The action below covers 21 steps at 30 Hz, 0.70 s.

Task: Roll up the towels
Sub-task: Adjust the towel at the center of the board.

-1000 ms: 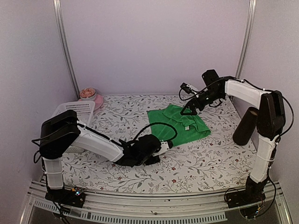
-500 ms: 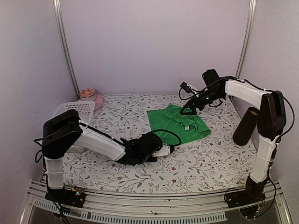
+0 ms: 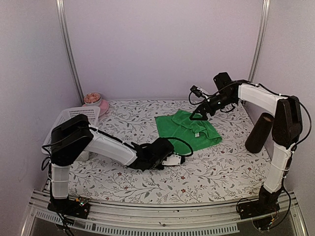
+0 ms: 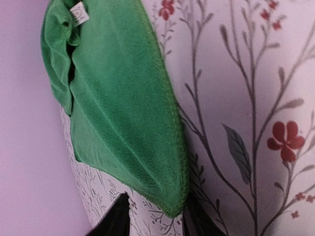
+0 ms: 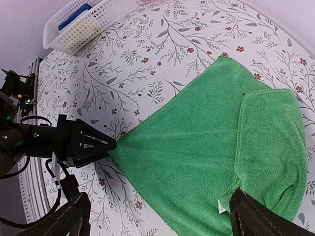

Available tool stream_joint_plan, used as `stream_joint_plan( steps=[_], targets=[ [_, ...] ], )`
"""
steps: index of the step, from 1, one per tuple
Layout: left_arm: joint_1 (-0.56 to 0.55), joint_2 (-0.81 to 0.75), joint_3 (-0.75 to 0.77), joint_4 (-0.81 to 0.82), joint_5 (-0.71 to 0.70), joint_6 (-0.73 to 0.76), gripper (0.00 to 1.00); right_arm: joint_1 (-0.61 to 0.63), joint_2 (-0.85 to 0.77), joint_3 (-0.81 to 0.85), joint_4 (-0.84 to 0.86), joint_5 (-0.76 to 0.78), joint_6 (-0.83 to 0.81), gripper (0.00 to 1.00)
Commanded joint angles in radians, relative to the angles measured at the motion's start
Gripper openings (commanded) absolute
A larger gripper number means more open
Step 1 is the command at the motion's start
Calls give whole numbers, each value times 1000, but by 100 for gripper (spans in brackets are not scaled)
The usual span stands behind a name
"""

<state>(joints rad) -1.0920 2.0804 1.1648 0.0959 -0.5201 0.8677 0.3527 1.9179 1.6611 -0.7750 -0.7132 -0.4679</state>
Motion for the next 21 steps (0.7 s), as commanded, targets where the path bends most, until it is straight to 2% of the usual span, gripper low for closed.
stream_joint_plan(
  steps=[1,2,3,8,11,15,21],
  targets=[
    [10,58,-13,-159,89,-21,21,-1,-45,-7,19,-9,0,99],
    [8,58,-14,-160,93,-31,3,-1,-44,-7,21,-6,-1,99],
    [7,58,-16,-159,92,-44,0,-2,-45,-9,24,1,-1,99],
    [15,-25,-61,-60,30,-165,0,-2,-30,-21,46,68,13,99],
    [17,-100,-113,52,-62,-239,0,6,-10,-43,78,190,12,99],
    [17,-190,-125,54,-155,-350,0,56,34,-66,114,366,-24,99],
    [12,-203,-133,22,-168,-527,0,166,94,-110,140,575,-109,94]
  ],
)
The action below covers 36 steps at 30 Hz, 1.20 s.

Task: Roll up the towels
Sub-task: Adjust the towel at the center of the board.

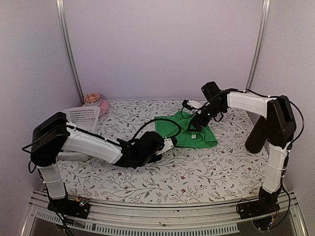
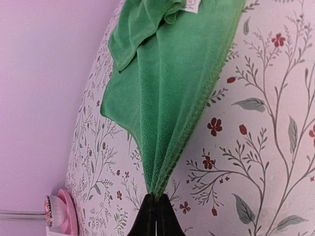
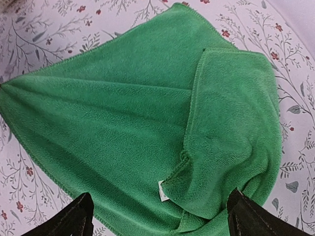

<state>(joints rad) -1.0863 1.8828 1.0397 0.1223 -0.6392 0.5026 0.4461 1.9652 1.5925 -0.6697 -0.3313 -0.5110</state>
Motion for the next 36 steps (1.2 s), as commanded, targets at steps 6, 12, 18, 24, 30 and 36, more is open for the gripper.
stream_joint_plan(
  steps=[6,12,18,24,30,36],
  targets=[
    [5,9,-66,32,-44,-218,0,91,113,-61,75,377,-78,84],
    [5,27,-51,21,-34,-247,0,94,158,-64,127,450,-85,54],
    [14,25,-54,26,-97,-269,0,93,83,-97,231,483,-72,3],
    [94,-62,-60,-49,-256,-411,0,-14,-98,-114,283,422,30,2],
    [184,-231,-144,-83,-338,-526,0,-171,-208,-218,204,355,66,2],
    [197,-250,-147,-105,-361,-539,0,-185,-311,-421,200,395,19,14]
  ],
)
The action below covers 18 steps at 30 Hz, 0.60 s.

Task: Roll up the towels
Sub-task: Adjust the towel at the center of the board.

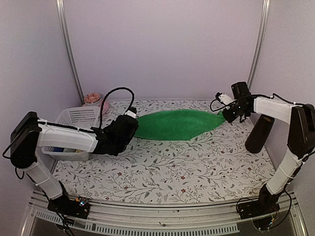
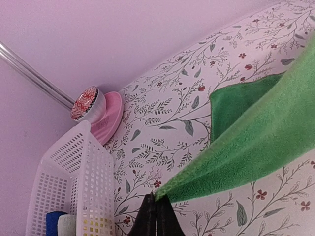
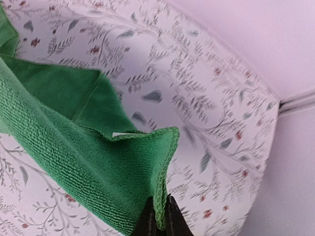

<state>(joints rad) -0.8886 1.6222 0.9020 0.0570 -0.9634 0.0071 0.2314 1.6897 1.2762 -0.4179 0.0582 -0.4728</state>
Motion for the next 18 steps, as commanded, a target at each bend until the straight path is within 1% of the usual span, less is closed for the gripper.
stream_joint_plan(
  steps=[1,4,6,7,11,15,18],
  targets=[
    [-2,15,-7,-40,-35,-42,0,29,-54,-118,-63,-9,-28,25],
    [-9,25,-4,-34,-23,-24,0,28,-83,-105,-130,-77,-73,46],
    [-15,30,-5,-25,-14,-11,0,28,-91,-78,-173,-123,-103,56],
    [-16,31,-3,-25,-11,-11,0,27,-87,-58,-186,-129,-117,59],
    [-23,43,1,-24,2,-11,0,26,-26,62,-242,-175,-120,63],
    [-30,69,14,-28,1,-6,0,25,99,158,-308,-284,-103,61],
    [-33,89,24,-37,7,-4,0,27,165,182,-306,-318,-113,61]
  ],
)
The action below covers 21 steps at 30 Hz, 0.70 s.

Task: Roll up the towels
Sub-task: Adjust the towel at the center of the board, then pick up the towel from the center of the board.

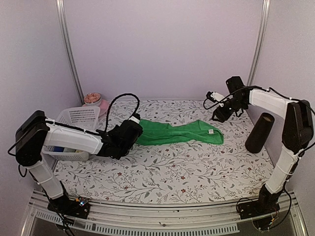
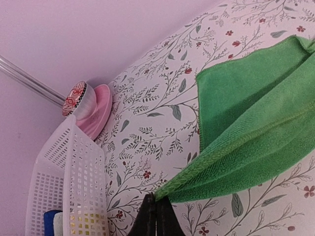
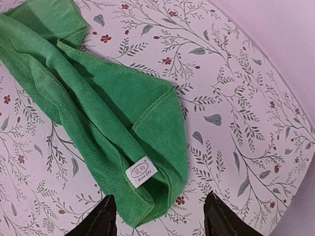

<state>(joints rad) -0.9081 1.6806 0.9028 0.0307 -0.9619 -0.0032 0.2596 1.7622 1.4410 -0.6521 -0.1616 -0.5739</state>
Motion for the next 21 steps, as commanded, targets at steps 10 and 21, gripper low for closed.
stream_joint_plan(
  steps=[10,21],
  targets=[
    [-15,51,35,-21,49,0,0,35,58,-214,120,115,-214,61],
    [-15,73,49,-32,62,-2,0,51,82,-256,230,200,-221,52]
  ],
)
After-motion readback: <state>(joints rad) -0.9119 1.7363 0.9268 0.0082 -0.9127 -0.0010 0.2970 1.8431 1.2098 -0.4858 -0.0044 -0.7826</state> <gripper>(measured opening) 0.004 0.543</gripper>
